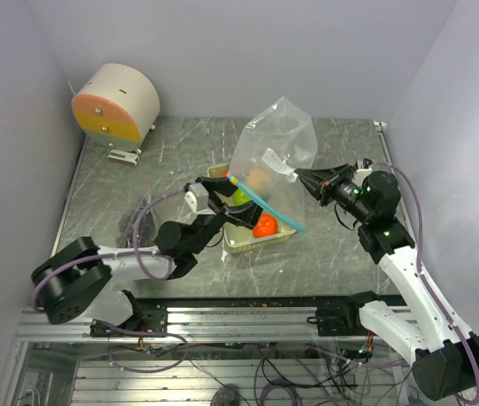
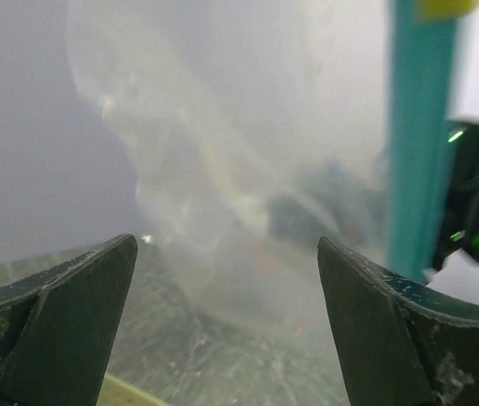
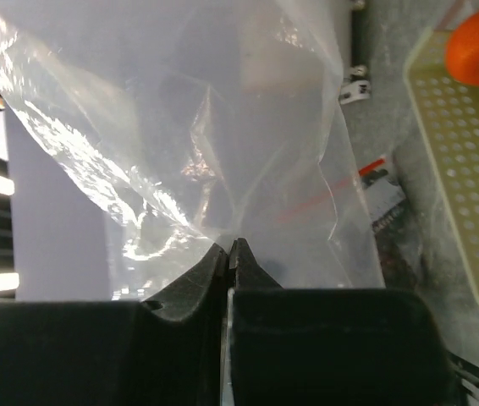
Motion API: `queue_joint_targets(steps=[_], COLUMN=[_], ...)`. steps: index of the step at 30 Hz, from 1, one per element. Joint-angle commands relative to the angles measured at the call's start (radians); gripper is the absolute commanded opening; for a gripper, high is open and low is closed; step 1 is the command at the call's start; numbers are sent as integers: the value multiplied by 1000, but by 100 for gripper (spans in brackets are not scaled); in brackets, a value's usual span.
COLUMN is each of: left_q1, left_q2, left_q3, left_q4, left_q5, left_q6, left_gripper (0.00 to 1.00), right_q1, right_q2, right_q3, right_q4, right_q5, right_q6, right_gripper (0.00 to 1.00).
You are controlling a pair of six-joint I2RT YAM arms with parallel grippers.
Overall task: Place the food in the zip-top bag and seal the zipper
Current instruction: Open the zipper of the food storage bag.
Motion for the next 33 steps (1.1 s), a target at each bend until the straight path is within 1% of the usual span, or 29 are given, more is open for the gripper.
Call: queue_joint_targets(steps=[1, 4, 6, 9, 11, 14, 16, 19, 24, 30, 31, 32, 33], left_q1=[-6, -7, -9, -11, -12, -13, -15, -16, -18, -18, -19, -18, -18], left_q2=[-149, -238, -251, -213, -170, -97, -53, -42, -53, -90, -95, -98, -100], left_q3=[-56, -109, -150, -213, -227, -246, -275, -302, -339, -328, -322, -315, -309], left_q4=[91, -17, -35, 31, 70, 127, 222, 224, 239, 204, 188, 174, 165], left_q5=[102, 99, 96, 105, 127, 155, 155, 165, 184, 216, 222, 229, 233], left_q6=[-84, -116, -128, -150, -164, -182, -192, -183, -159, -149, -151, -152, -151], left_gripper=[99, 99, 99, 99, 99, 99, 99, 99, 99, 100, 92, 78, 59], right_q1=[6, 13, 16, 26, 43, 84, 96, 97, 99, 98, 99, 98, 98], right_q2=[-47, -86, -106, -79, -38, 5, 25, 56, 117, 130, 127, 124, 118], right_q3=[-100, -183, -250, -307, -318, -348, -396, -472, -465, -440, -441, -441, -437], right_q4=[-60, -71, -46, 37, 72, 114, 169, 293, 354, 338, 337, 330, 318], right_q5=[-39, -44, -53, -106, -136, -140, -156, -190, -223, -223, -221, -217, -211], right_q6=[1, 61, 121, 198, 217, 249, 298, 384, 394, 363, 361, 354, 341], right_gripper=[0, 0, 0, 0, 0, 0, 0, 0, 0, 0, 0, 0, 0])
